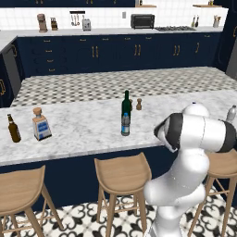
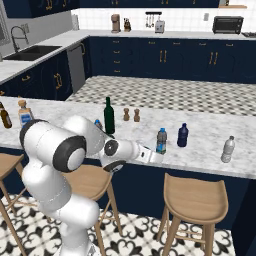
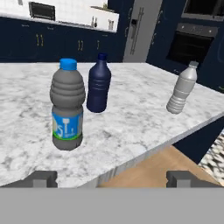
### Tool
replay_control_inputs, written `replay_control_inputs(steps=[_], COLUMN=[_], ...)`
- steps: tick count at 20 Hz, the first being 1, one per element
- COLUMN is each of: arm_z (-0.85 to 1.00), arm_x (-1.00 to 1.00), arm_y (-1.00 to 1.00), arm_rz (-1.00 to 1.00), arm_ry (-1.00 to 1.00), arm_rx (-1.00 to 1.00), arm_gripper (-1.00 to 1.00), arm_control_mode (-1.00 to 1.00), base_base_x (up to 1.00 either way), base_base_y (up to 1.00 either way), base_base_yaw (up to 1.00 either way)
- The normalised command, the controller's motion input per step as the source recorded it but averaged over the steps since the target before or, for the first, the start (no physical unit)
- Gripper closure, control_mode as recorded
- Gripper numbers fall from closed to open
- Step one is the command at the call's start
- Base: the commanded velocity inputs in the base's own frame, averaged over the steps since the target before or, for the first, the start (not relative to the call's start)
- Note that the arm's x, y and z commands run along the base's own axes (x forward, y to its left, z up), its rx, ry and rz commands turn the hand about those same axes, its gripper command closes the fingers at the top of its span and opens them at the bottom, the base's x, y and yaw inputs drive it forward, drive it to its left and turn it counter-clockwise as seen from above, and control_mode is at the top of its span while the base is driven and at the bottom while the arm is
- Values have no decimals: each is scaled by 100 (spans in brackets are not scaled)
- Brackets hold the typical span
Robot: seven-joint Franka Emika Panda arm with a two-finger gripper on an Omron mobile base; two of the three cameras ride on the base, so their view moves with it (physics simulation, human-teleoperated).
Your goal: Move the plastic bottles in the middle to the plastics group, and the glass bottles in the middle to the glass group.
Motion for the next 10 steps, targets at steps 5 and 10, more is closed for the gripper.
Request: replay_control_inputs(steps=[5, 10], arm_z=[100, 100], arm_x=[-7, 0], arm_y=[30, 35], arm_rz=[0, 0], arm_ry=[36, 34], arm_rx=[0, 0], arm_gripper=[-100, -100], arm_control_mode=[-100, -100], base_base_x=[0, 0], base_base_y=[0, 0], base_base_yaw=[0, 0])
